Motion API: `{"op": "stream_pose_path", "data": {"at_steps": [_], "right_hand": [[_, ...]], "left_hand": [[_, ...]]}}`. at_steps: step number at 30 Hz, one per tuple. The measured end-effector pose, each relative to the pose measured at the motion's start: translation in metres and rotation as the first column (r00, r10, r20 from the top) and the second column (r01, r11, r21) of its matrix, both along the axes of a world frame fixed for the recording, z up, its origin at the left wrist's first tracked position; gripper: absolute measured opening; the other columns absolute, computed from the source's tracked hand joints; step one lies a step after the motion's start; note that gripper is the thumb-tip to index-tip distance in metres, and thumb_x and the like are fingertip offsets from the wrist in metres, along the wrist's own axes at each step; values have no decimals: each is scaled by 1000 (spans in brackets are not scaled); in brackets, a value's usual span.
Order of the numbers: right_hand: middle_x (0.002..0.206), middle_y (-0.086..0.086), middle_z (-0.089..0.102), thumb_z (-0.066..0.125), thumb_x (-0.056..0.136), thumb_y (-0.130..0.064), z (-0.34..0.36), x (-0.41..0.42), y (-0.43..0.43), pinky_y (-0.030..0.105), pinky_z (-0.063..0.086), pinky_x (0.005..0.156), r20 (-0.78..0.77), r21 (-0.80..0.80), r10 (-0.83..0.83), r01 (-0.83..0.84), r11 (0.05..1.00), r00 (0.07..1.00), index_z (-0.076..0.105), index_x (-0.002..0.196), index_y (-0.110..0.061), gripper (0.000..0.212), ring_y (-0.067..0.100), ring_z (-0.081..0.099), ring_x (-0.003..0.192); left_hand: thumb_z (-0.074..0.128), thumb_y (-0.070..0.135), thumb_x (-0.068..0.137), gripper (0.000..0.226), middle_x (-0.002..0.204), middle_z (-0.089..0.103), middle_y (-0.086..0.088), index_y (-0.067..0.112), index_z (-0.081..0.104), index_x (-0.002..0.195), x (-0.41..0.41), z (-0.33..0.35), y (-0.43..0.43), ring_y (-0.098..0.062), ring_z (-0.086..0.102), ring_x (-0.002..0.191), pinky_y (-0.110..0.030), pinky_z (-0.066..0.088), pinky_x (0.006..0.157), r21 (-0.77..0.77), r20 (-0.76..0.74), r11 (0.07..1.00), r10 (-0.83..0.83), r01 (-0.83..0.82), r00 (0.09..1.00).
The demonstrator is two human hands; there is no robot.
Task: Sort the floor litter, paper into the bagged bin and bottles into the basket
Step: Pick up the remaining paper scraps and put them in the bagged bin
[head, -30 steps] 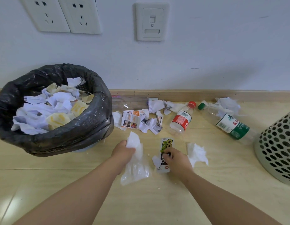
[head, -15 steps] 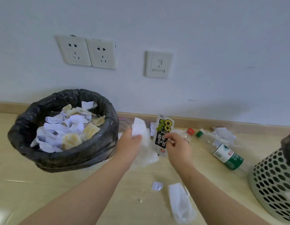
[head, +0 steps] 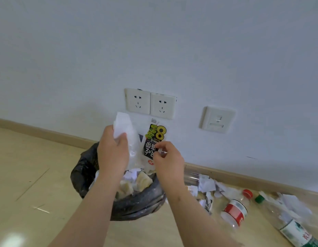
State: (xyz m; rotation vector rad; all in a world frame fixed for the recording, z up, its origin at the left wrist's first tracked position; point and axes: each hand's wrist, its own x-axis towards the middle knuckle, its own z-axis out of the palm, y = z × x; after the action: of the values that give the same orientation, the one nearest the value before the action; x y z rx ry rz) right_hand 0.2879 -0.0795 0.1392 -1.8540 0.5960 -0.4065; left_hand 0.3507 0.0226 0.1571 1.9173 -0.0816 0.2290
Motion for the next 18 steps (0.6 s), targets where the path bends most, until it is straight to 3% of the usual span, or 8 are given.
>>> {"op": "stream_pose_path", "data": {"at_steps": [3,5,8,10,11,13,15,18], "right_hand": [[100,-5,61,47,91,-12,-21,21,14,23,54,75,-130,-109,52,-66,992,990,61,109,-24,26,-3,55,60],[110,-1,61,48,91,-15,-33,30,22,31,55,82,-237,-205,81,-131,970,968,60,113,-26,28,5,61,76],[124,3,55,47,91,-20,-44,40,26,39,45,98,-440,-340,130,-298,892,889,54,124,-22,33,22,47,116],[144,5,37,45,92,-24,-48,49,29,41,32,108,-558,-456,107,-412,789,823,45,134,-18,42,26,31,131],[152,7,23,43,93,-25,-49,53,31,43,25,111,-591,-492,87,-444,749,802,41,138,-15,46,29,22,137],[158,8,5,38,95,-26,-57,60,36,46,15,114,-648,-514,73,-505,693,759,38,141,-12,47,30,8,143],[156,9,14,35,97,-28,-67,64,40,46,16,114,-709,-499,93,-590,636,700,40,139,-12,45,29,9,143],[147,10,36,34,97,-28,-77,66,42,45,20,110,-778,-481,106,-696,533,619,43,135,-11,42,29,21,139]], "left_hand": [[45,16,96,35,111,53,-2,21,38,130,16,-19,20,-27,56,99,-37,47,80,71,20,996,51,-52,999],[46,12,95,48,123,46,-4,26,30,139,20,-31,29,-21,51,105,-34,44,80,110,50,991,73,-78,996],[46,7,94,60,142,31,-7,28,22,145,23,-56,34,-23,52,99,-31,42,69,313,44,948,41,-53,998],[45,7,93,58,147,23,-4,27,23,143,30,-76,37,-23,55,89,-32,46,65,504,-15,864,-13,19,1000],[46,9,93,54,150,19,-3,27,27,140,33,-84,38,-23,56,94,-33,48,71,598,-65,798,-51,80,997],[49,19,92,47,153,14,-4,24,32,135,37,-100,39,-24,45,123,-39,44,95,728,-178,651,-123,215,976],[48,24,92,51,155,11,-3,23,28,138,38,-112,40,-24,20,141,-47,28,110,773,-299,533,-171,343,939],[42,23,94,56,157,5,-2,20,18,145,42,-121,41,-24,6,145,-53,18,113,774,-423,449,-160,447,892]]}}
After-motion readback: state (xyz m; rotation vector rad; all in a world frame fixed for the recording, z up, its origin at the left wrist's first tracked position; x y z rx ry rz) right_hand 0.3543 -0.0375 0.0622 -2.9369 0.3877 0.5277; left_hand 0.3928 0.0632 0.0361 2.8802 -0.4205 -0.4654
